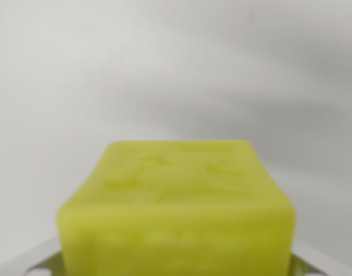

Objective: Pick yellow cube

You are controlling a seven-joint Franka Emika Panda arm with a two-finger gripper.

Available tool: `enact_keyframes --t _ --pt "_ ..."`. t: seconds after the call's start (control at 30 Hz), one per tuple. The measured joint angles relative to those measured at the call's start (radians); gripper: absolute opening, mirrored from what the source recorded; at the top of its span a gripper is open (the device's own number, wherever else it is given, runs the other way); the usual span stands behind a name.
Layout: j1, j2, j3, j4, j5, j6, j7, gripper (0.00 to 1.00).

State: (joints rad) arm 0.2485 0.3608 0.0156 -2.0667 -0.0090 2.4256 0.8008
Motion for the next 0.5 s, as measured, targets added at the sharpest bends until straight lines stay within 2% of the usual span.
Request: enact_keyframes --t 0.5 --pt "0.000 -0.045 0.000 0.008 0.001 -0.053 -0.001 0.00"
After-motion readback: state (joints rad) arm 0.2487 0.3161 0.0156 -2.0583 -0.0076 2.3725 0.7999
